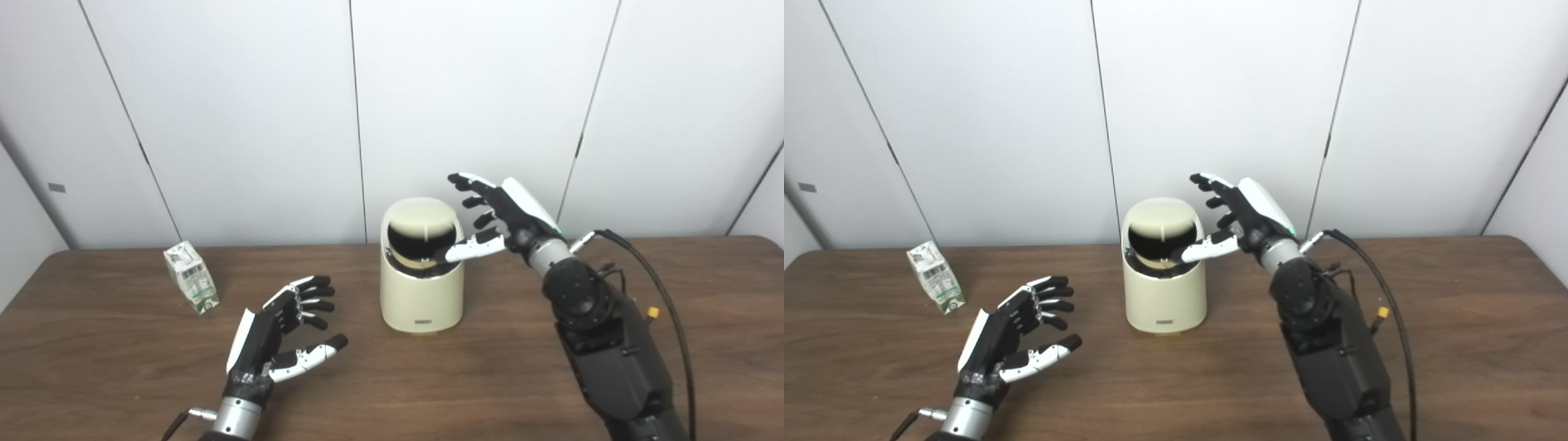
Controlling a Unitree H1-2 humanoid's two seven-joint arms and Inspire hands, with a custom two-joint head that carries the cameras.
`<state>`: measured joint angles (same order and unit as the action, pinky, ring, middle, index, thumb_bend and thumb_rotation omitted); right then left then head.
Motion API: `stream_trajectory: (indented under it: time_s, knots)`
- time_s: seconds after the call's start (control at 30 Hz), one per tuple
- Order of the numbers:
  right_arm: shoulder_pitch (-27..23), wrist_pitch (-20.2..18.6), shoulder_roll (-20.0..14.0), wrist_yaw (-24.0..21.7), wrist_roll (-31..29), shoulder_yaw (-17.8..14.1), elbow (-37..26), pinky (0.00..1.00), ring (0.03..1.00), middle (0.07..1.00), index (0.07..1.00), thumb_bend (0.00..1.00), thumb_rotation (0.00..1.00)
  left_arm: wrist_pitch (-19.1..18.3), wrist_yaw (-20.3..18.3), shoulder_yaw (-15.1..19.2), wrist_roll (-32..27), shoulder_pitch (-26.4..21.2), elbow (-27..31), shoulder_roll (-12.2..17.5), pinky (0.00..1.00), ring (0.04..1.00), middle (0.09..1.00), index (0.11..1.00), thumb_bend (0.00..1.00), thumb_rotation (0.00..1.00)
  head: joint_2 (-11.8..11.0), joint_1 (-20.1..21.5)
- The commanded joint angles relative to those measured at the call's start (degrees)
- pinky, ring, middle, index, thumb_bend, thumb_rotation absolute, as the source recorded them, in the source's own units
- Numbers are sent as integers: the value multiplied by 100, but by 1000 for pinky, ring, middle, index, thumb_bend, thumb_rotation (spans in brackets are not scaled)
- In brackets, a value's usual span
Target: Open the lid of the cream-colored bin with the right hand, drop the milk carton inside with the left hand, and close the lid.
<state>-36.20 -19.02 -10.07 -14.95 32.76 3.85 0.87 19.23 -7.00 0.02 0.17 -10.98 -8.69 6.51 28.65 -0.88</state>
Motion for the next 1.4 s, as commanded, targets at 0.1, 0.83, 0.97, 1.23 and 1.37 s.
stream_trajectory:
  time_s: [0.1,0.83,0.97,1.23,1.37]
  knots:
    - [6,697,-145,532,-485,-141,-290,577,743,819,833,812,175,146,16,11,-25,-123,118,54,551,670,740,790,683,44,5,-2]
    - [1637,1188,-475,549,-1454,-34,-1073,671,830,885,899,956,361,187,37,-4,49,-135,82,63,543,661,735,787,681,51,-14,-11]
    - [1834,1250,-466,609,-1428,-5,-1159,685,831,893,910,961,387,130,6,-11,-4,-122,99,61,549,663,740,790,679,33,-16,-6]
    - [2148,1626,-423,690,-1691,-73,-986,707,853,914,924,922,307,209,54,-41,90,-120,6,22,560,661,735,786,685,46,-264,-551]
    - [2299,1861,-503,706,-1758,-118,-848,730,871,932,939,901,250,346,77,-117,141,-129,-191,-88,560,664,743,789,687,28,-532,-1240]
